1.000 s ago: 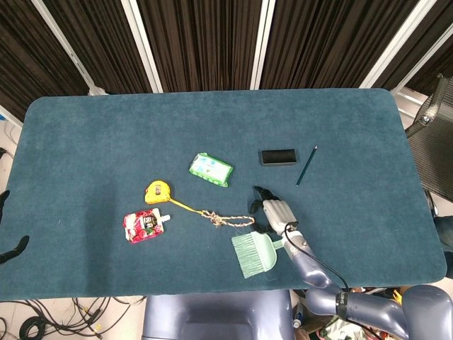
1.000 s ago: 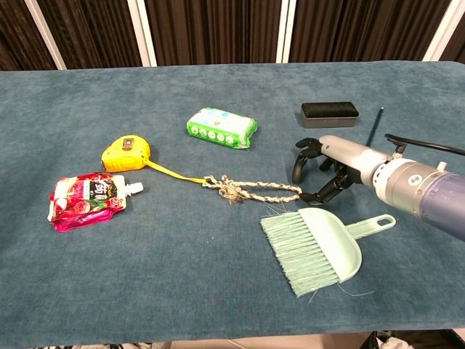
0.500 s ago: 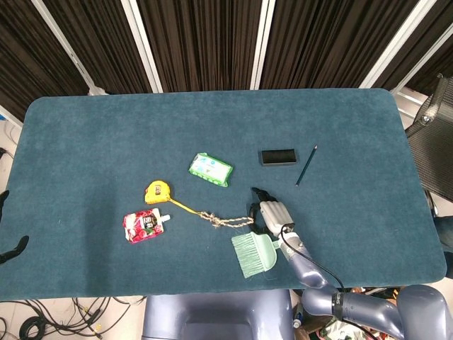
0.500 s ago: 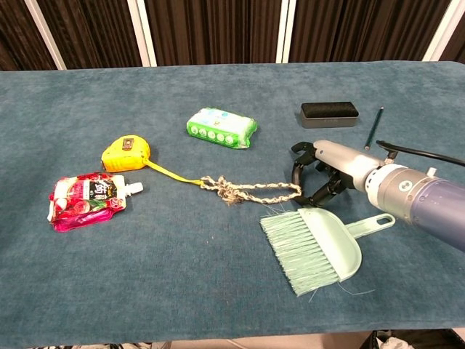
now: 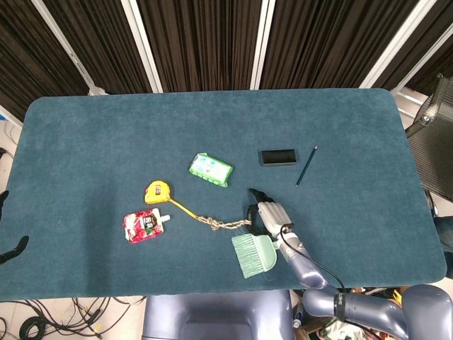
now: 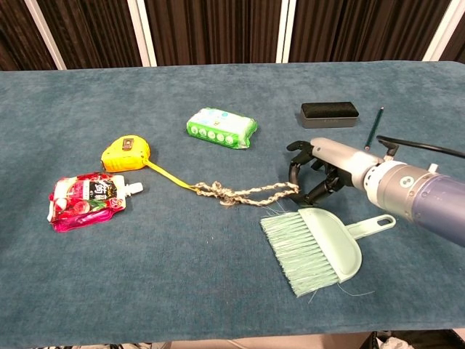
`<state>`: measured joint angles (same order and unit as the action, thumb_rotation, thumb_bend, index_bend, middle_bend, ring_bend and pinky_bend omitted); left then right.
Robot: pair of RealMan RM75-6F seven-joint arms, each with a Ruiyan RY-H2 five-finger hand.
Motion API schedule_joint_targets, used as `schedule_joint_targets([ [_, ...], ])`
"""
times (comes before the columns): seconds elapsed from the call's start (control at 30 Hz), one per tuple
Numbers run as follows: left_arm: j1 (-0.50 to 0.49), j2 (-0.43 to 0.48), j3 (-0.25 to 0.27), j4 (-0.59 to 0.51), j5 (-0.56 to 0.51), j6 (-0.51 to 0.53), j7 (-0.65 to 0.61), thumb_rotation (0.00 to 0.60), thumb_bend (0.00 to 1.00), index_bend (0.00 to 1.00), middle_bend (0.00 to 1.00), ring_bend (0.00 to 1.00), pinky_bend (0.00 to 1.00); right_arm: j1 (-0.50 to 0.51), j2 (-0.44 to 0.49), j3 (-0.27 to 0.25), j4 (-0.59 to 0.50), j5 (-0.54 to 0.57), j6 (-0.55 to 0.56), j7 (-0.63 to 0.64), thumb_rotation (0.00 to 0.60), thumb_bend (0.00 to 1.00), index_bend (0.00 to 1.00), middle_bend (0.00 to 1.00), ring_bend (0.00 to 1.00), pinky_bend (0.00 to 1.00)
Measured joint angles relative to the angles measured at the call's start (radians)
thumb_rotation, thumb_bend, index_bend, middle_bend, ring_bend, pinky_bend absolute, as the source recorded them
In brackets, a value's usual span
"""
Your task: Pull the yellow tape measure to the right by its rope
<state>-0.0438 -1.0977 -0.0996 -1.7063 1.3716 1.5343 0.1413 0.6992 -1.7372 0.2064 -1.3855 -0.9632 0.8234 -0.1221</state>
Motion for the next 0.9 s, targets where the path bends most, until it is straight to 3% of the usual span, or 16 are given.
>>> schedule_joint_targets([
  [0.47, 0.002, 0.002, 0.000, -0.004, -0.001, 0.001, -0.001, 0.600, 0.24, 0.04, 0.00, 0.00, 0.00, -0.004, 0.120, 0.040, -0.057, 0.092, 0.019, -0.031, 0.600, 0.38, 0.64, 0.00, 0.02, 0.15],
  [0.9, 0.000, -0.002, -0.001, -0.007, -0.005, 0.000, 0.010, 0.600, 0.24, 0.04, 0.00, 0.00, 0.00, -0.086, 0.345, 0.044, -0.082, 0.124, 0.060, 0.000, 0.600, 0.38, 0.65, 0.00, 0.02, 0.15],
])
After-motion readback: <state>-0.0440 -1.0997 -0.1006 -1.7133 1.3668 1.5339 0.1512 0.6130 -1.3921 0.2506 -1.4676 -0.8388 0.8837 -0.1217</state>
